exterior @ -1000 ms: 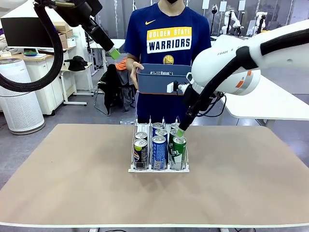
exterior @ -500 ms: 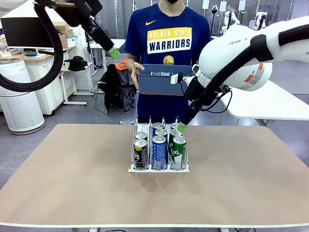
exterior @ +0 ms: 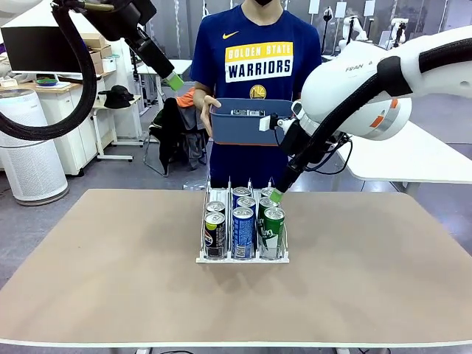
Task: Fill the beverage cans into the dispenser.
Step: Place the picked Sprite in the line of the Automatic Can Dispenser with the same cans, then pick up the Pepsi coke handed by the human.
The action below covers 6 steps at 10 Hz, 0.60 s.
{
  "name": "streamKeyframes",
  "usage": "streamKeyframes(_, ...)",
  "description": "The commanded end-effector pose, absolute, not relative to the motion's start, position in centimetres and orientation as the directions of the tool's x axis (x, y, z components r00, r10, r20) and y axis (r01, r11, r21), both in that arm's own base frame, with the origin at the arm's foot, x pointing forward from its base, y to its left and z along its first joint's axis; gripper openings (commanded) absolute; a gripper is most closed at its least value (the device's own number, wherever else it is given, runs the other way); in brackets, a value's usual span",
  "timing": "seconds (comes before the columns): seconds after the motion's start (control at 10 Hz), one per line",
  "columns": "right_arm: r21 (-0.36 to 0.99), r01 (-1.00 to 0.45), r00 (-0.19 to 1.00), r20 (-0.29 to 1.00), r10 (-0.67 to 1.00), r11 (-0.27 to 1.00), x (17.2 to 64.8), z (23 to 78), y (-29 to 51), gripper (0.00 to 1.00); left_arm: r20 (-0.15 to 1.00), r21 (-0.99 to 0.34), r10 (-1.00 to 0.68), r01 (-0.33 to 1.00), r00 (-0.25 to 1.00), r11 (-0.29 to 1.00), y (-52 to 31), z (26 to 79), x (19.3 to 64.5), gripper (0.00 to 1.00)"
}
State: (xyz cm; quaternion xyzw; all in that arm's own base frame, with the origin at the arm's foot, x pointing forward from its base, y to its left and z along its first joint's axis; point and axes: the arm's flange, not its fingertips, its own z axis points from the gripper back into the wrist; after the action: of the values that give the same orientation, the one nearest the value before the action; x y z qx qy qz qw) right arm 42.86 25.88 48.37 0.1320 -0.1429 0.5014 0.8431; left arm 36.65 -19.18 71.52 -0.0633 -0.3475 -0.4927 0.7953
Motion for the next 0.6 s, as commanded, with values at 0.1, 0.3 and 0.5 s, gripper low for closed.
streamKeyframes(0.1, 0.072, -0.885, 0.452, 0.369, 0.812, 0.460, 43.08, 48.38, 25.96, 1.00, 0.614, 0.243, -0.740, 0.825, 0.276, 0.510, -19.08, 71.46, 36.68, 1.00)
streamKeyframes(0.3, 0.072, -0.885, 0.452, 0.369, 0.812, 0.460, 43.08, 48.38, 25.96, 1.00, 0.614, 0.243, -0.740, 0.825, 0.276, 0.510, -19.08, 71.46, 36.68, 1.00)
streamKeyframes(0.5, 0.072, -0.885, 0.452, 0.369, 0.812, 0.460, 43.08, 48.38, 25.96, 1.00, 0.614, 0.243, -0.740, 0.825, 0.276, 0.510, -19.08, 71.46, 36.68, 1.00)
